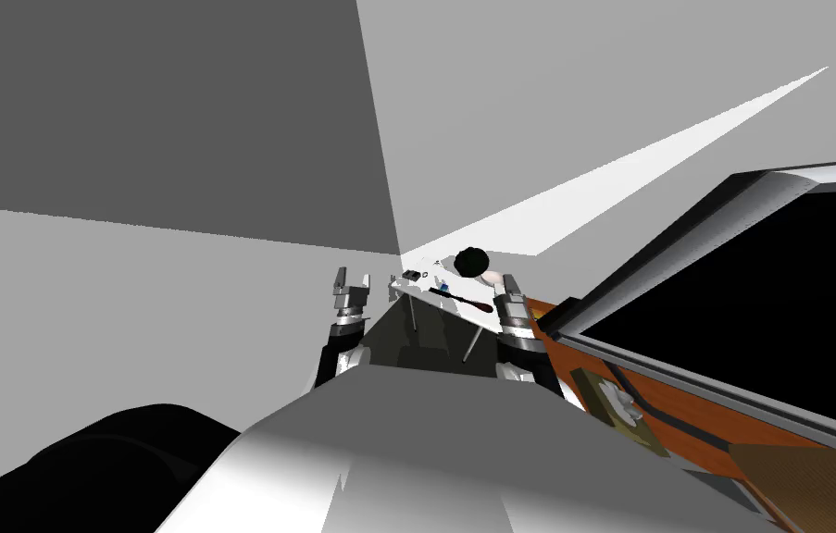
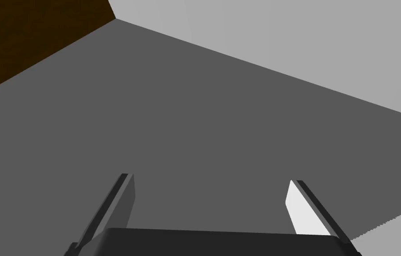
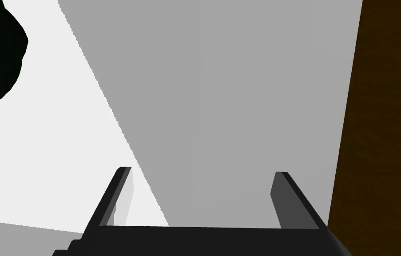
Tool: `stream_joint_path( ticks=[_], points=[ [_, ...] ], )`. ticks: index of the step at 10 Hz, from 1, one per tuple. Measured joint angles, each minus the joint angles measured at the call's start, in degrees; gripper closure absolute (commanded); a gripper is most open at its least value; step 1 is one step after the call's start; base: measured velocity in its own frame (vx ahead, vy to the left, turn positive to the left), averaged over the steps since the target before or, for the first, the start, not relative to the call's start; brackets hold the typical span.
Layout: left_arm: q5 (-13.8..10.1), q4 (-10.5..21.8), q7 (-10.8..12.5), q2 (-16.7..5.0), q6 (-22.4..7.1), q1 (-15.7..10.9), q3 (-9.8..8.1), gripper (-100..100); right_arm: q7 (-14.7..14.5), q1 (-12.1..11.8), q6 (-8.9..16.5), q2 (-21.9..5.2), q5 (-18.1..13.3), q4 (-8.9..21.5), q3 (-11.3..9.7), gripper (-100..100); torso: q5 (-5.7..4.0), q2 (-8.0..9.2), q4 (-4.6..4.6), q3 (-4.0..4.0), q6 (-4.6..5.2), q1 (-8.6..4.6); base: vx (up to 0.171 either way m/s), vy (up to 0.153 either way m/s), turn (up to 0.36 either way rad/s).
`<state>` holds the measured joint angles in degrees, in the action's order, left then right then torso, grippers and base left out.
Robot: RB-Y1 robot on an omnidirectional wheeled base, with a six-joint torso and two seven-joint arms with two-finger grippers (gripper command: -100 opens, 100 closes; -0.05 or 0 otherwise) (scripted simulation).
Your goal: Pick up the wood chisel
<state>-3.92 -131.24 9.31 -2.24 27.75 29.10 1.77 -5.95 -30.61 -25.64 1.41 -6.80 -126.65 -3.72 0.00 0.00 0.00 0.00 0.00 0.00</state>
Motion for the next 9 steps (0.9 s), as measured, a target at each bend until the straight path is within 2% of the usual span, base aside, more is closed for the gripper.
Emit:
stream_joint_path(
  ticks=[3,4,6,7,9],
  points=[
    [0.0,0.0,0.0,0.0,0.0,0.0,0.01,0,-0.9,-1.3,0.4,-4.8,-0.6,2.0,-1.1,-100,0.06,0.27,0.05,0.15,0.01,0.28,-0.074,0.083,-0.091],
    [0.0,0.0,0.0,0.0,0.0,0.0,0.01,0,-1.1,-1.6,1.4,-6.8,-0.7,2.4,-1.3,-100,0.08,0.35,0.07,0.20,0.01,0.37,-0.124,0.110,-0.094],
    [0.0,0.0,0.0,0.0,0.0,0.0,0.01,0,-2.5,-3.9,1.7,-10.3,-1.7,5.0,-3.2,-100,0.10,0.50,0.11,0.29,0.00,0.46,-0.113,0.114,-0.098],
    [0.0,0.0,0.0,0.0,0.0,0.0,0.01,0,-2.8,-5.0,2.0,-12.8,-1.7,6.4,-3.2,-100,0.09,0.43,0.10,0.25,0.01,0.39,-0.071,0.076,-0.047],
    [0.0,0.0,0.0,0.0,0.0,0.0,0.01,0,-4.2,-6.1,1.8,-14.3,-2.7,9.3,-4.8,-100,0.08,0.23,0.06,0.14,0.00,0.39,-0.058,0.116,-0.090]
  ],
)
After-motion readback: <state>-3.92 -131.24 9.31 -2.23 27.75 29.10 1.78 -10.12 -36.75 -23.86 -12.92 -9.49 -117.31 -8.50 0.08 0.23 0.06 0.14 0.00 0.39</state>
